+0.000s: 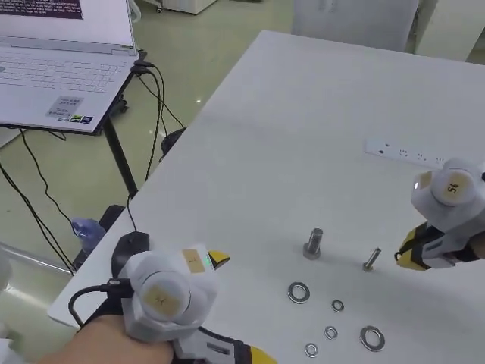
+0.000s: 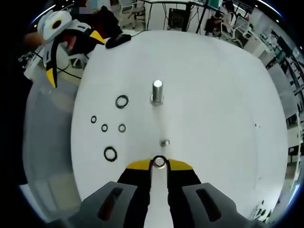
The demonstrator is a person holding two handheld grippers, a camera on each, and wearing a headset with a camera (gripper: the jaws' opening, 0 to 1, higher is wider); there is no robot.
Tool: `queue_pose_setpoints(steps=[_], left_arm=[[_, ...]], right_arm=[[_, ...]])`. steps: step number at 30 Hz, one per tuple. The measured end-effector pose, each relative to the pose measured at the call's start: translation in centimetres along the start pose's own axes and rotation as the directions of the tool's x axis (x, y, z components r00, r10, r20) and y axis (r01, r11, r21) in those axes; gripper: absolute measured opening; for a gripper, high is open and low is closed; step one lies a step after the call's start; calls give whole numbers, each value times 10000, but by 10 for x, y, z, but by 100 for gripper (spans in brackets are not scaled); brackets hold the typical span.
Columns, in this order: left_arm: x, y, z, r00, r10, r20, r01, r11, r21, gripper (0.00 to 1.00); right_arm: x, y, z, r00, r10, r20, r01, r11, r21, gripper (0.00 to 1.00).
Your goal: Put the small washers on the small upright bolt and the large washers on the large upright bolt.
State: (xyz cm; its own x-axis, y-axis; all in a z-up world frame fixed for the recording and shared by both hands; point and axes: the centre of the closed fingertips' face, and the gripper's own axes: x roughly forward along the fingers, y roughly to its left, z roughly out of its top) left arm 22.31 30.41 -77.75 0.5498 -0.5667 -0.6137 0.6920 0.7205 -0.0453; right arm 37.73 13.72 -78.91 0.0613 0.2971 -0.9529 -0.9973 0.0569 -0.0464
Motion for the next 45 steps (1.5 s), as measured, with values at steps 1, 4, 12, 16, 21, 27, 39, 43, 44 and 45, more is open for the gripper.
queue_pose_setpoints(steps=[1, 4, 12, 16, 21, 27, 39, 43, 44, 45], left_arm=[[1, 0, -1, 10000, -45, -24, 44, 10000, -23, 93], [2, -1, -2, 9999, -81, -96, 81, 10000, 9, 94], [3, 2, -3, 9999, -116, -102, 116, 9999, -31, 95], [3, 3, -5, 9998, -136, -140, 136, 9999, -23, 96], [2, 4, -7, 9997, -140, -208, 140, 9999, -10, 95], [2, 4, -10, 9995, -176, -272, 174, 9998, -71, 93], [2, 5, -14, 9993, -185, -333, 179, 9997, -163, 90], [2, 4, -15, 9992, -193, -363, 186, 9996, -197, 89], [2, 4, -15, 9990, -206, -391, 198, 9996, -206, 89], [2, 3, -16, 9989, -208, -418, 200, 9996, -187, 88]], right_arm=[[0, -2, 2, 10000, -3, 1, 3, 10000, 10, 12], [2, -4, 8, 10000, 42, 21, -41, 10000, -86, 12], [13, -3, 17, 9995, 274, -157, -279, 9991, -317, 12], [18, -3, 19, 9991, 388, -191, -393, 9989, -261, 12], [24, -6, 19, 9987, 397, -311, -407, 9987, -321, 12], [29, -6, 14, 9973, 465, -569, -486, 9982, -355, 12], [36, -7, 13, 9960, 512, -739, -547, 9974, -465, 12], [38, -6, 12, 9953, 540, -799, -580, 9971, -483, 12], [39, -7, 12, 9952, 530, -826, -573, 9970, -516, 12], [40, -7, 11, 9950, 533, -840, -578, 9970, -521, 12]])
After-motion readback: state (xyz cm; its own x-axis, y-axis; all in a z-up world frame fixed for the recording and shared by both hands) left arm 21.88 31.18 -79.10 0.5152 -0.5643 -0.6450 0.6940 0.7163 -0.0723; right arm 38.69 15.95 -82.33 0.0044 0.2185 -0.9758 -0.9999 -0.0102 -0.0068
